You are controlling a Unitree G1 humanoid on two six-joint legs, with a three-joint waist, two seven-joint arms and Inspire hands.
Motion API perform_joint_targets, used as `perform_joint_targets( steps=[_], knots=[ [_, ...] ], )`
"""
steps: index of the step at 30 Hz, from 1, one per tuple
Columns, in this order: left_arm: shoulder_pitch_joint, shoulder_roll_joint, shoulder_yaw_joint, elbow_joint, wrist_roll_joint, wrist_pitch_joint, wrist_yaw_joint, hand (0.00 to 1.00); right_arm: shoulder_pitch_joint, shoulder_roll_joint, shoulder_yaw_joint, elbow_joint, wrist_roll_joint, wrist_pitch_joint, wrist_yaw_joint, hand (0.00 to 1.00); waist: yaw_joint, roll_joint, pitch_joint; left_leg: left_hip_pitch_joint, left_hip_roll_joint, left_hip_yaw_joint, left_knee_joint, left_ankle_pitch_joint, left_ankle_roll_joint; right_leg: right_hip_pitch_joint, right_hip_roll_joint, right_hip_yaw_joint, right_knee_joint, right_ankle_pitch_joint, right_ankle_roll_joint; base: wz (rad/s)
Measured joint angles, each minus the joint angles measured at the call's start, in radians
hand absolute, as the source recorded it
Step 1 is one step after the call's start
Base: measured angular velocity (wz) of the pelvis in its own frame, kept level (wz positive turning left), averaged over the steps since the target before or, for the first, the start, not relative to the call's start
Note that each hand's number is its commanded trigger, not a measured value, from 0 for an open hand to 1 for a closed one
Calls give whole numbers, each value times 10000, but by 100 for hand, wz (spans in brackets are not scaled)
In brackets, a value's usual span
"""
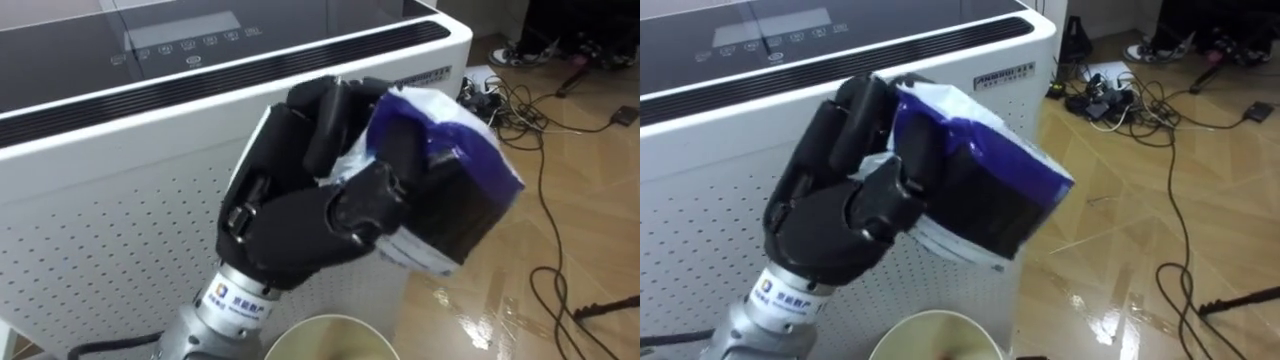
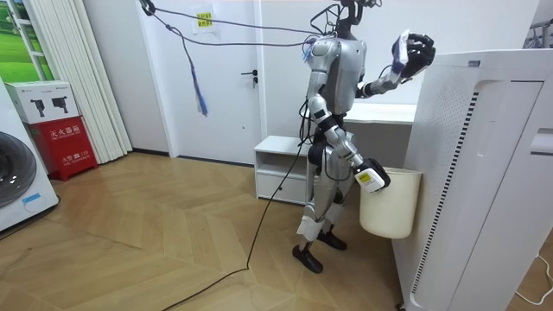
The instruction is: Pick garbage
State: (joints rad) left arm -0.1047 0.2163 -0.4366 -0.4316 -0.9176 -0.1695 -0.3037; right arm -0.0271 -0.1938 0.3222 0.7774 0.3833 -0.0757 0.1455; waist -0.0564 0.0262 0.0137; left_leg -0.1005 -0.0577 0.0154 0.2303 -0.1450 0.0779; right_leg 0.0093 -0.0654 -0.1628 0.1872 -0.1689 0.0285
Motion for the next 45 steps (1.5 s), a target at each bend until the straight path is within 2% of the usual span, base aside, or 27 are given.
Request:
perform_joint_targets(
  steps=[3, 7, 11, 14, 16, 19, 22, 26, 30, 37, 38, 39, 40, 41, 45],
  knots=[
    [-1, 10, 48, 1, -159, 384, -505, 100, 10, -1, -2, 0, -2, 140, -4, 100, 1, 2, 0, -86, 13, 74, 53, -10, 13, -80, 7, 127, 3, 1, 0, -5],
    [-1, 30, 58, 10, -137, 631, -865, 100, 19, -5, -3, -46, -42, 266, -4, 100, 10, 5, -1, -110, 36, 114, 56, -19, 20, -147, 24, 222, 31, 6, -9, -6],
    [73, 349, 83, 217, -98, 780, -1146, 100, 17, -28, -5, -46, -179, 327, -5, 100, 76, 57, 14, -97, 52, 118, 64, -19, 19, -146, 42, 232, 54, 12, -19, 0],
    [189, 496, 100, 615, -31, 825, -1259, 100, 8, -115, -20, -36, -181, 337, -5, 100, 184, 185, 85, -110, 71, 161, 70, -18, 18, -244, 43, 233, 192, 11, -18, -5],
    [341, 503, 149, 1058, 104, 844, -1303, 100, 9, -133, -25, -32, -181, 350, -5, 100, 200, 260, 92, -120, 81, 199, 68, -18, 18, -270, 45, 246, 186, 11, -19, -3],
    [399, 688, 127, 1814, 662, 919, -1307, 100, 8, -201, -10, -25, -180, 365, 0, 100, 204, 343, 78, -169, 83, 191, 69, -16, 16, -290, 47, 218, 174, 11, -19, 0],
    [774, 749, 58, 2532, 2321, 923, -1311, 100, -44, -263, -32, -25, -406, 364, -2, 100, 149, 373, 58, -409, 83, 192, 97, -13, 15, -521, 36, 165, 195, 15, -26, 0],
    [1159, 791, -44, 3352, 3220, 961, -1407, 100, -64, -364, -5, -21, -402, 365, -6, 100, 88, 369, 60, -527, 82, 235, 62, -4, 13, -672, 22, 122, 209, 16, -27, 0],
    [1196, 797, -238, 4143, 3421, 983, -1413, 100, -89, -400, -3, 44, -367, 364, -6, 100, 84, 355, 66, -718, 88, 241, 66, -2, 10, -850, 20, 87, 190, 16, -27, 0],
    [1272, 800, -877, 4325, 3451, 986, -1495, 100, -200, -386, 106, 411, -247, 364, -20, 100, 82, 316, 84, -870, 87, 272, 61, -2, 11, -1005, -20, 68, 192, 16, -27, 0],
    [1298, 812, -929, 4393, 3451, 992, -1496, 74, -207, -391, 105, 411, -248, 364, -21, 100, 60, 317, 84, -884, 88, 275, 63, -2, 11, -1006, -23, 13, 185, 16, -27, 5],
    [1331, 834, -953, 4454, 3451, 1026, -1496, 56, -209, -398, 105, 411, -248, 366, -21, 100, 39, 318, 83, -899, 92, 279, 65, -2, 11, -1006, -28, -58, 184, 16, -27, 7],
    [1347, 840, -964, 4472, 3451, 1052, -1496, 22, -210, -401, 105, 411, -248, 373, -21, 100, 36, 320, 82, -911, 95, 280, 75, -2, 11, -1007, -27, -73, 183, 16, -27, 9],
    [1361, 842, -978, 4550, 3451, 1089, -1496, 0, -219, -408, 102, 411, -248, 414, -27, 100, 29, 329, 77, -944, 97, 279, 95, -2, 11, -1010, -27, -117, 182, 16, -27, 10],
    [1462, 892, -979, 4816, 3450, 1245, -1496, 0, -285, -402, 102, 411, -196, 446, -62, 100, 73, 335, 73, -921, 101, 335, 92, 1, 15, -991, -31, -174, 183, 16, -27, 4]
  ],
)
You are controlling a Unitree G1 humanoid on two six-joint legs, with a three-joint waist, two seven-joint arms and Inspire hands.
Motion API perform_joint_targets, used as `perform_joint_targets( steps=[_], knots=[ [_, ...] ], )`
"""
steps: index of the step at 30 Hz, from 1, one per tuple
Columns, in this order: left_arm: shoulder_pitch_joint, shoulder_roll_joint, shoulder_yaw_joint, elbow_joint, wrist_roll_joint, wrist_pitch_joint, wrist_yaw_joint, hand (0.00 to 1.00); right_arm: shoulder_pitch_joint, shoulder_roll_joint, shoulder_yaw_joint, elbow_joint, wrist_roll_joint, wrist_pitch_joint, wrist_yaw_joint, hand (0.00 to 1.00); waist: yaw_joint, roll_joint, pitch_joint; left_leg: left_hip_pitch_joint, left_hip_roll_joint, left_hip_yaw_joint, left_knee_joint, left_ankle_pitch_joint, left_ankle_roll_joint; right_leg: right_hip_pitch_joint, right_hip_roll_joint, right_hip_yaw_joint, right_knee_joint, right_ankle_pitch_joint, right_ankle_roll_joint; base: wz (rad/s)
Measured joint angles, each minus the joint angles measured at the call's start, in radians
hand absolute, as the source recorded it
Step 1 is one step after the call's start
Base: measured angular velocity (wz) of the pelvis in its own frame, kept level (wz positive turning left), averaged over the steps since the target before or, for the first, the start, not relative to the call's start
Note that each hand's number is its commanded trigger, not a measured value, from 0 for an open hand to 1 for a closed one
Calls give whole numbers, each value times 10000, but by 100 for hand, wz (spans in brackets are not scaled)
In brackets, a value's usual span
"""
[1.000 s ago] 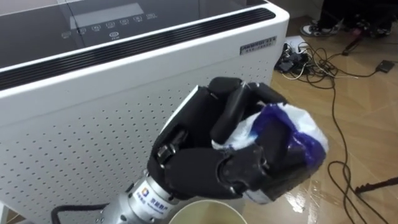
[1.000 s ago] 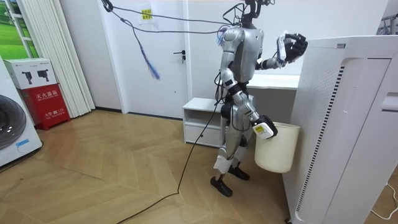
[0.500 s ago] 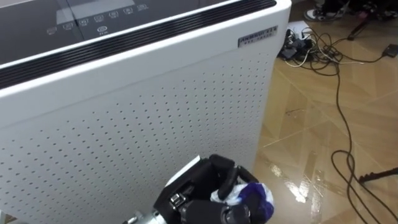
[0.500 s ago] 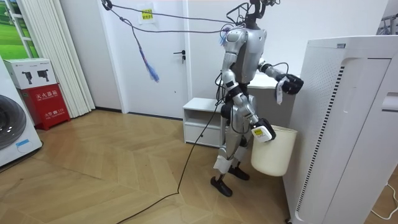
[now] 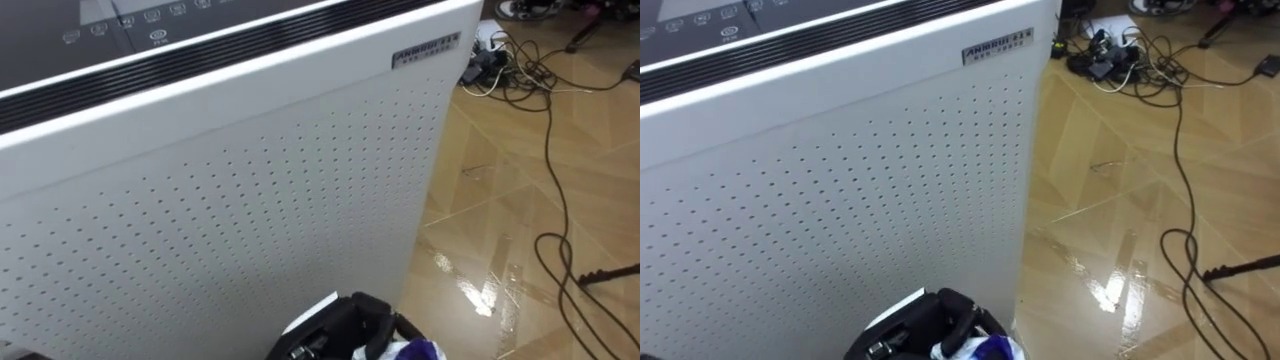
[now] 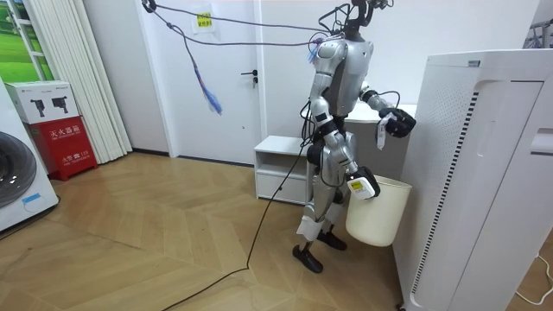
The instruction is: Pick garbage
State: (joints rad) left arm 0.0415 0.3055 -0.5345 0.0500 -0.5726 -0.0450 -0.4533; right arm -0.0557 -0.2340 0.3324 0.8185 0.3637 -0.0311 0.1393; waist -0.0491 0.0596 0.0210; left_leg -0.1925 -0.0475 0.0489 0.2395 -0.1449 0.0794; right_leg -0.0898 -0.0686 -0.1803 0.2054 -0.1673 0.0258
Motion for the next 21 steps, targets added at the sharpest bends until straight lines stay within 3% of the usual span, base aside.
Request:
perform_joint_targets(
  steps=[18, 21],
  knots=[
    [264, -1, 17, 1358, 671, 227, -327, 0, -20, -23, -8, 40, 299, 6, 39, 100, -123, -14, 9, 24, 0, 23, -15, 5, 5, 16, 13, 32, 1, 0, 0, 0],
    [279, 44, 17, 1458, 671, 239, -410, 7, -21, -35, -20, 9, 304, 16, 57, 100, -120, -12, 7, -52, -1, 18, 27, 5, 5, -18, 22, 25, 1, 0, 0, 1]
  ],
)
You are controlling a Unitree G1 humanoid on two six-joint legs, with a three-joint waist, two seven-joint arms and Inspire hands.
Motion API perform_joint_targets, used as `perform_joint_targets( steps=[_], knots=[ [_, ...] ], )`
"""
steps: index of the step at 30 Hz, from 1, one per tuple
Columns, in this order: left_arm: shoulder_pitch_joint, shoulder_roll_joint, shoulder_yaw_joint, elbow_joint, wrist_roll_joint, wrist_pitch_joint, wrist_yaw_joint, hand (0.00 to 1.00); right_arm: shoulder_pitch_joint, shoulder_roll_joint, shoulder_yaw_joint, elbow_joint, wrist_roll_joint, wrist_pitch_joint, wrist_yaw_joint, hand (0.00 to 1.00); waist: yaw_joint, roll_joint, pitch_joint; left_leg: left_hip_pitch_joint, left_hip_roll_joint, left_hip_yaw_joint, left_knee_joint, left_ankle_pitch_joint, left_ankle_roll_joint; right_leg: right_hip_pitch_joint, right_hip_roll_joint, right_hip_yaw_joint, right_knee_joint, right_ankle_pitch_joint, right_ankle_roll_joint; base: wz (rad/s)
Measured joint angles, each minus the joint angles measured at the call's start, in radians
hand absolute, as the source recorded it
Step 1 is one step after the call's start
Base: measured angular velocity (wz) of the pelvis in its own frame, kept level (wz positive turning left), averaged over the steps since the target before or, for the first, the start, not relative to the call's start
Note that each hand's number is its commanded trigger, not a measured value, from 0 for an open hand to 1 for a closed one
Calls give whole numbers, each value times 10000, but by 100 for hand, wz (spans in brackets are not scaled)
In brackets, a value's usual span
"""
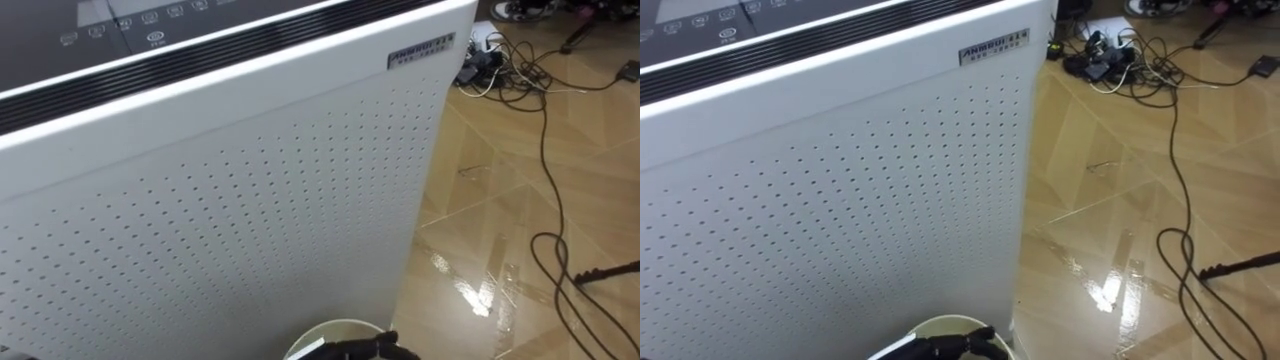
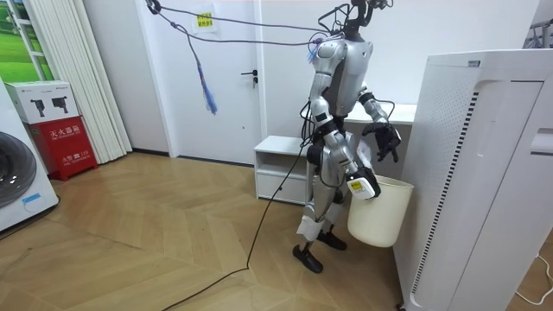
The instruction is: Pick garbage
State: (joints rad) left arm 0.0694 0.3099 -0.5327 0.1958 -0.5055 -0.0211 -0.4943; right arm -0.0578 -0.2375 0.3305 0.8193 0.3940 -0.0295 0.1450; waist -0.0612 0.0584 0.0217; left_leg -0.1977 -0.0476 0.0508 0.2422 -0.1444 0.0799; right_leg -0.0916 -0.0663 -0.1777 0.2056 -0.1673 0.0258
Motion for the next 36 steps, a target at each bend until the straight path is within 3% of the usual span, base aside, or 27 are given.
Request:
perform_joint_targets(
  steps=[7, 12, 19, 26, 32, 33, 36],
  knots=[
    [364, 179, 201, 21, 684, 87, -209, 6, 20, -36, -12, 3, -19, 84, 78, 100, 103, 48, -24, -3, 1, -57, 40, -1, 0, 8, 10, -24, 9, 0, -1, 0],
    [458, 567, 259, 394, 1307, 415, -226, 6, 18, -299, -17, -15, -2, 91, 113, 100, 154, 90, -49, -14, -2, -112, 55, -1, -1, 14, 4, -80, 19, 0, -1, 1],
    [545, 588, 447, 609, 1470, 565, -267, 2, 24, -427, -13, -14, 27, 119, 110, 100, 150, 94, -53, -1, 0, -104, 40, 0, -1, 16, -2, -108, 19, -1, -1, 0],
    [588, 607, 457, 888, 1480, 656, -270, 0, 26, -428, 48, -10, 370, 381, 103, 100, 155, 79, -52, 11, -3, -105, -1, 2, -3, 12, -13, -141, 18, -1, -1, 0],
    [778, 557, 716, 2167, 1747, 577, -262, 0, 276, -440, 28, 0, 370, 385, 60, 100, 203, -10, -70, 101, -6, -98, -62, 7, -9, 58, -4, -156, 7, 0, 0, -1],
    [946, 505, 873, 2645, 1865, 404, -237, 0, 450, -435, -15, 3, 387, 381, 50, 100, 255, -56, -96, 179, -2, -63, -91, 7, -9, 121, 2, -156, -3, -1, 0, -5],
    [1122, 265, 1737, 4012, 2155, 348, -65, 0, 906, -435, -185, 3, 383, 379, 27, 100, 370, -186, -153, 344, 3, -46, -159, 5, -12, 262, 13, -168, -29, -1, 0, -1]
  ],
)
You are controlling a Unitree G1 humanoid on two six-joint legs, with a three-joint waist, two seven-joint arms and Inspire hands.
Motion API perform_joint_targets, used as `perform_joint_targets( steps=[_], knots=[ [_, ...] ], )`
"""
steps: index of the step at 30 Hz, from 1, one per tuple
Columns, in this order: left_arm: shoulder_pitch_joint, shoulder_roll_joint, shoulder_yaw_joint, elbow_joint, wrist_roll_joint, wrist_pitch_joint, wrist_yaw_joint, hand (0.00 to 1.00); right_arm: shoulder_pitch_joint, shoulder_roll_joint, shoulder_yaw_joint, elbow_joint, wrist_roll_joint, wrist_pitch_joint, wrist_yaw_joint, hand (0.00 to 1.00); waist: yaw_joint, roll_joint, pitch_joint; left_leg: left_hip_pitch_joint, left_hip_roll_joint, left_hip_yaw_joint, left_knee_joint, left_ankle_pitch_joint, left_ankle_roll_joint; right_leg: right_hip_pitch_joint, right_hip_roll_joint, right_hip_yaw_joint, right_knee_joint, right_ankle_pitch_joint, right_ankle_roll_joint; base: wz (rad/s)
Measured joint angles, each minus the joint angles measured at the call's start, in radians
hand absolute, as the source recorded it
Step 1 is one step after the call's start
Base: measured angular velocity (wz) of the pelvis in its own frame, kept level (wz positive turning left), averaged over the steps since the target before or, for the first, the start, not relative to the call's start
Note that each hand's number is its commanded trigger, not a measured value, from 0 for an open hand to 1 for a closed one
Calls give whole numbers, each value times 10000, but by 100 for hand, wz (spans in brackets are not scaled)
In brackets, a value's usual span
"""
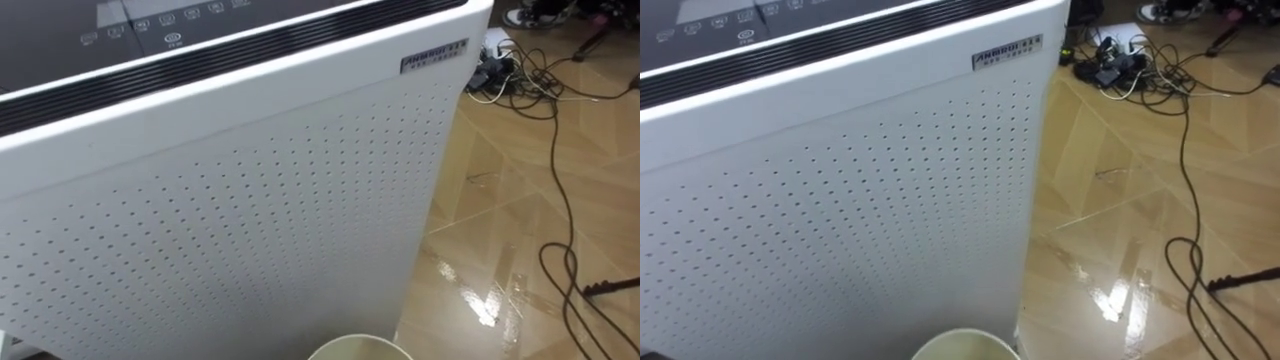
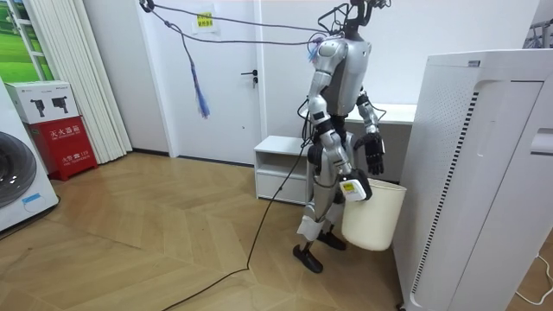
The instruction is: Pick garbage
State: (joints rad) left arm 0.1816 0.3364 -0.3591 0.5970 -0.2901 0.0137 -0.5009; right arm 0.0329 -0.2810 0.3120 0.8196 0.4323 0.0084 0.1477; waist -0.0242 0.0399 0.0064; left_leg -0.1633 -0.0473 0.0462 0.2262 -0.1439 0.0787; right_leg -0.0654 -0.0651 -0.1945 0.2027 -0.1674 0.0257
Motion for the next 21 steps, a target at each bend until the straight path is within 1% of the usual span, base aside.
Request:
perform_joint_targets(
  steps=[1, 2, 3, 4, 5, 6, 7, 8, 9, 11, 12, 14, 15, 16, 17, 18, 21],
  knots=[
    [59, -58, 165, 297, -15, -49, 90, 0, 70, 1, -45, 13, 3, -4, -17, 100, 24, -15, -8, 25, -1, -17, -27, 0, 0, 13, -1, 1, -2, 0, 0, 0],
    [99, -149, 339, 903, -34, -194, 375, 0, 92, 9, -85, 233, 3, -30, -41, 100, 28, -50, 11, 106, -10, -27, -37, 0, 0, 101, -3, -3, -14, 0, 0, 0],
    [104, -248, 476, 1446, -36, -226, 689, 0, 104, 38, -125, 618, 2, -55, -50, 100, 43, -82, 12, 241, -20, -41, -59, 0, 0, 243, -4, -17, -30, 0, 0, 3],
    [121, -318, 557, 1681, -35, -279, 850, 0, 120, 44, -149, 786, 1, -58, -54, 100, 50, -96, 20, 322, -25, -50, -85, -1, 0, 311, -5, -17, -31, 0, 1, 0],
    [249, -487, 834, 2090, -30, -444, 1127, 0, 174, 78, -221, 1080, -7, -74, -68, 100, 78, -188, 61, 446, -30, -51, -188, -2, 0, 422, -12, -30, -48, -1, 2, 0],
    [386, -639, 1119, 2418, -52, -633, 1359, 0, 236, 121, -229, 1315, -13, -85, -103, 100, 95, -215, 41, 534, -36, -51, -220, 0, -3, 537, -12, -23, -121, -3, 4, 0],
    [468, -737, 1288, 2562, -132, -700, 1444, 0, 274, 146, -243, 1412, -17, -104, -123, 100, 119, -278, 36, 546, -37, -37, -220, 0, -3, 572, -9, -15, -174, -5, 0, -5],
    [566, -966, 1590, 2842, -318, -879, 1617, 0, 347, 241, -459, 1542, -79, -106, -158, 100, 206, -312, 31, 545, -29, -7, -214, 5, -12, 586, -2, 3, -178, -7, -4, -4],
    [594, -1149, 1790, 3033, -466, -1012, 1767, 0, 507, 291, -689, 1618, -105, -119, -192, 100, 313, -427, 40, 538, -28, -8, -215, 11, -21, 591, -1, -1, -186, -10, -9, 0],
    [617, -1255, 1889, 3495, -941, -1167, 2013, 0, 747, 321, -828, 1663, -105, -129, -259, 100, 357, -505, -35, 590, -30, -13, -214, 17, -31, 625, 7, -8, -220, -24, -32, 0],
    [639, -1279, 2003, 3806, -1298, -1208, 2176, 0, 775, 453, -1002, 1837, -134, -193, -285, 100, 352, -553, -25, 698, -27, -10, -223, 22, -39, 733, 16, -23, -263, -29, -39, 0],
    [612, -1323, 2189, 4277, -1716, -1275, 2357, 0, 778, 578, -1112, 2217, -181, -233, -329, 100, 359, -649, -41, 895, -23, -18, -232, 20, -44, 883, 36, -2, -352, -29, -42, 0],
    [563, -1391, 2457, 4604, -1780, -1305, 2426, 0, 798, 672, -1321, 2382, -286, -243, -351, 100, 384, -680, -78, 970, -20, -13, -238, 6, -62, 949, 42, 17, -359, -32, -46, -3],
    [531, -1415, 2557, 4737, -1793, -1307, 2520, 0, 805, 726, -1465, 2433, -396, -271, -365, 100, 388, -668, -67, 1024, -20, -12, -244, 3, -66, 1005, 43, 12, -370, -32, -47, -5],
    [491, -1476, 2841, 4990, -1782, -1310, 2643, 0, 774, 830, -1742, 2665, -623, -346, -378, 100, 388, -704, -71, 1073, -17, -7, -268, -4, -75, 1040, 42, 17, -367, -36, -54, 0],
    [432, -1521, 3024, 5211, -1782, -1308, 2753, 0, 755, 884, -1932, 2813, -911, -379, -416, 100, 389, -695, -72, 1075, -14, -8, -276, -6, -77, 1048, 44, 18, -365, -38, -56, 0],
    [430, -1692, 3429, 5415, -1786, -1268, 2854, 0, 773, 948, -2272, 3119, -1238, -404, -516, 100, 421, -673, -44, 1173, -21, -21, -300, -7, -78, 1171, 40, 2, -379, -46, -61, 0]
  ],
)
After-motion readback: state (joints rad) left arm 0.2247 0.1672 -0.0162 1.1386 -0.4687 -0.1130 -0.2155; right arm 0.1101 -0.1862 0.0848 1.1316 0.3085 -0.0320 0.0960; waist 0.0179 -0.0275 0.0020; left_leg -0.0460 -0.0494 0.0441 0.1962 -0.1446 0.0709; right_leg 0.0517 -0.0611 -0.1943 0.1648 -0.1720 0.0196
